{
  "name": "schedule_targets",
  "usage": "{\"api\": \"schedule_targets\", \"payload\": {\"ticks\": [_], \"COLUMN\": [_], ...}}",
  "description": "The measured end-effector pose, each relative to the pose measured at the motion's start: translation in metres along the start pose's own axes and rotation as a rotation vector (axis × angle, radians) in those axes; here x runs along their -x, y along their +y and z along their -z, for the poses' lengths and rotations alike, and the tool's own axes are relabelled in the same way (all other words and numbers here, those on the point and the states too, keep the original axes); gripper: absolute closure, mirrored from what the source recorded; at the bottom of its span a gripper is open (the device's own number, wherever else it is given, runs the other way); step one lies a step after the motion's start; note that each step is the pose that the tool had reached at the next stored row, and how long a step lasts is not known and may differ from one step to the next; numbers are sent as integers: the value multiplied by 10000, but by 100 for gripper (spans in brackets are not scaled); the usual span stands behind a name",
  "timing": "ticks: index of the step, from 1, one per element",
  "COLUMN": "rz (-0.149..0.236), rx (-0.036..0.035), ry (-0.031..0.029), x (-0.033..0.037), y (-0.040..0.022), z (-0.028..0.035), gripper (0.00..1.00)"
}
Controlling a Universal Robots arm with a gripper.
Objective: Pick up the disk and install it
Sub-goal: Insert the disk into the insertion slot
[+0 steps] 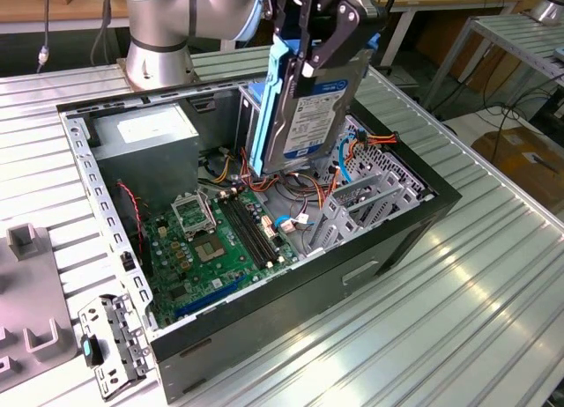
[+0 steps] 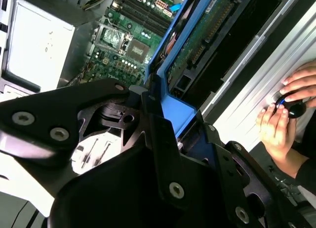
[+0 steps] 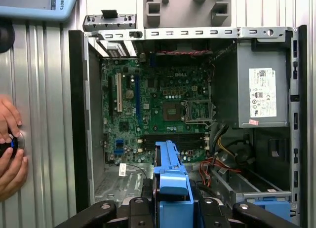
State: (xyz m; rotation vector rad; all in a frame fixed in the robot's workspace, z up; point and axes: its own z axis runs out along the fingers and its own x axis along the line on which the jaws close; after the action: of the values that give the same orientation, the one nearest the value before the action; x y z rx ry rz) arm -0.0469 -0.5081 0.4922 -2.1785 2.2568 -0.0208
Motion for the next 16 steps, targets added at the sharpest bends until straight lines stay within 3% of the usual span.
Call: {"api": "schedule_targets", "payload": {"ticks": [2,5,7,9,16], "rz": [-2,0,0,0,0], "rx": [0,0,0,1,-1], "ry": [-1,-1,0,1,9], "x": [3,11,15,9,-264], "y": [-91,-326,-415,-436,-455], "z": [-2,-5,-7,-9,-28], "gripper": [63,63,63,63,63]}}
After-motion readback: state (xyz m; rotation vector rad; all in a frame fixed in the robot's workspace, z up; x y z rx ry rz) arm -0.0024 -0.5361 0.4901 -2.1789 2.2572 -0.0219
